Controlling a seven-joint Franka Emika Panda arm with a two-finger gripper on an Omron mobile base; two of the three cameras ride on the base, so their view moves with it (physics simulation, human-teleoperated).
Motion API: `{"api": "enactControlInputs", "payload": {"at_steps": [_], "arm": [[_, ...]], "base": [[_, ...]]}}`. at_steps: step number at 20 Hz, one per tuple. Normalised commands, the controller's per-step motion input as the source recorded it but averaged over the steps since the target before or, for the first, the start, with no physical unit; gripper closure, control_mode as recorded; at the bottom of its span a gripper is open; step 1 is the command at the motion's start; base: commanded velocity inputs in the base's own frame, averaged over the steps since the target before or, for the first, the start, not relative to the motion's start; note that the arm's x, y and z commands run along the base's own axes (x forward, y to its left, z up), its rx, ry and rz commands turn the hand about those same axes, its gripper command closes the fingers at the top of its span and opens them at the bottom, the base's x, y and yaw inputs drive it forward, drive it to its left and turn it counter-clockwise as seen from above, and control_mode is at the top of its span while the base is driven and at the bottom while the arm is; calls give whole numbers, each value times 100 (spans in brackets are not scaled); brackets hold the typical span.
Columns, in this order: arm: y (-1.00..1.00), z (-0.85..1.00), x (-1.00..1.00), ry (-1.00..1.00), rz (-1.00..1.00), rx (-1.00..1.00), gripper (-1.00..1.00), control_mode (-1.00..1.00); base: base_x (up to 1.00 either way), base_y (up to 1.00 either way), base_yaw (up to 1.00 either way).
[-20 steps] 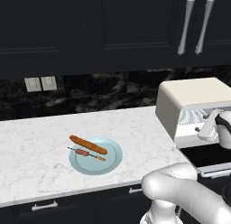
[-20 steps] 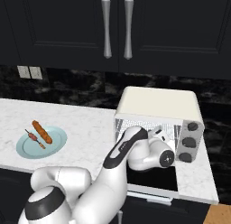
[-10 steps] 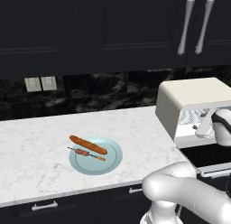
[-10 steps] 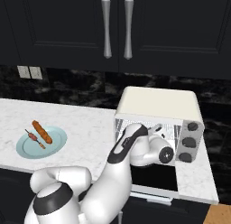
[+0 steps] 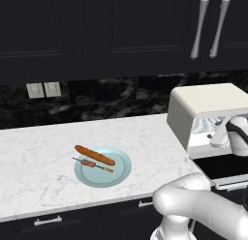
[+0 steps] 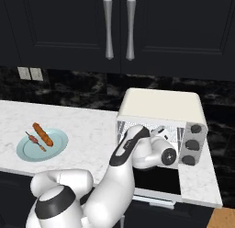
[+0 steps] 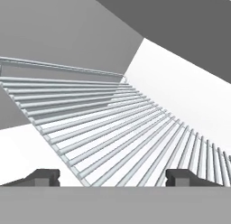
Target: Pick up the kebab skewer and baguette bread, and place them inside the toaster oven. Close the toaster oven door and start by setting the timer.
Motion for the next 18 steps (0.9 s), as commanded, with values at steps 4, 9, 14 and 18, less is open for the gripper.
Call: {"api": "enactControlInputs", "payload": {"at_steps": [4, 9, 14, 18], "arm": [[0, -11, 0, 0, -4, 0, 100, -100], [0, -9, -7, 0, -8, 0, 100, -100], [1, -9, -50, 0, -10, 0, 100, -100], [1, -2, -72, -2, -10, 0, 100, -100]], "base": [[0, 0, 0], [0, 0, 0], [0, 0, 0], [0, 0, 0]]}}
